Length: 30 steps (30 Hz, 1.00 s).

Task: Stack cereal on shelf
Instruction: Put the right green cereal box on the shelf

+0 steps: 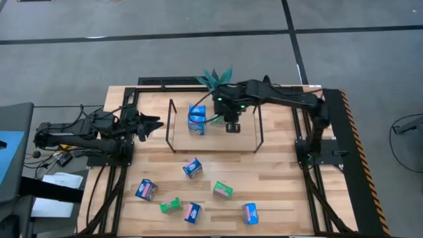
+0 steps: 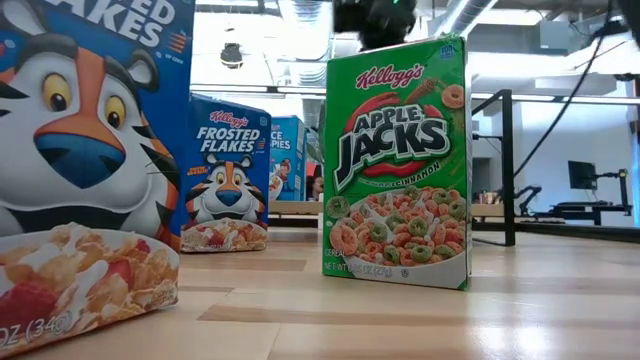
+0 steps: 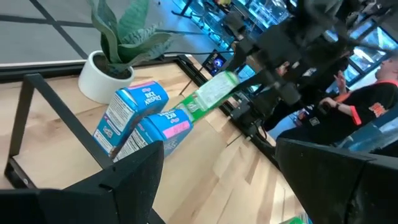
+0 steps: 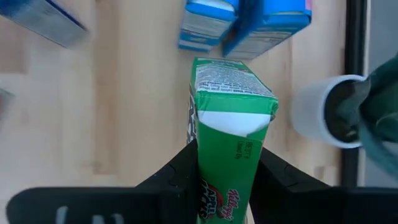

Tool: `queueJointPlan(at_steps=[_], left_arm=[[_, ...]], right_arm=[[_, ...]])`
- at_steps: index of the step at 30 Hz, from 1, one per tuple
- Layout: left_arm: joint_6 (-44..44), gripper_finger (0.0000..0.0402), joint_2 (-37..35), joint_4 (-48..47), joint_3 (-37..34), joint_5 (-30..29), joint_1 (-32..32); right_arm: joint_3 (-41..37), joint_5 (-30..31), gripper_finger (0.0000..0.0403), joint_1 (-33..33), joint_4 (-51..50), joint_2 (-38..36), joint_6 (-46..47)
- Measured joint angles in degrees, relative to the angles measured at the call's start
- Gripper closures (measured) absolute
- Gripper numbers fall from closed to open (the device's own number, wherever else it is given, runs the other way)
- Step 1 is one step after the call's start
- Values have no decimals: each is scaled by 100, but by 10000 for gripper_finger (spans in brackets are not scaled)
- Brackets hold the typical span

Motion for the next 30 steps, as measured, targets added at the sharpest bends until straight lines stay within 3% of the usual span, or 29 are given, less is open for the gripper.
queueJointPlan(at_steps=[4,14,24,30], left_arm=[[-100,102,0,0,0,-144,0],[-188,102,-2,2,0,-262,0],[-201,102,-2,4,0,-304,2],[-202,102,-2,4,0,-304,1]], right_arm=[[468,437,278,-79,-303,553,-381],[830,460,274,-242,-787,1255,-645],[832,423,275,-249,-720,1275,-722],[832,374,255,-249,-713,1269,-781]])
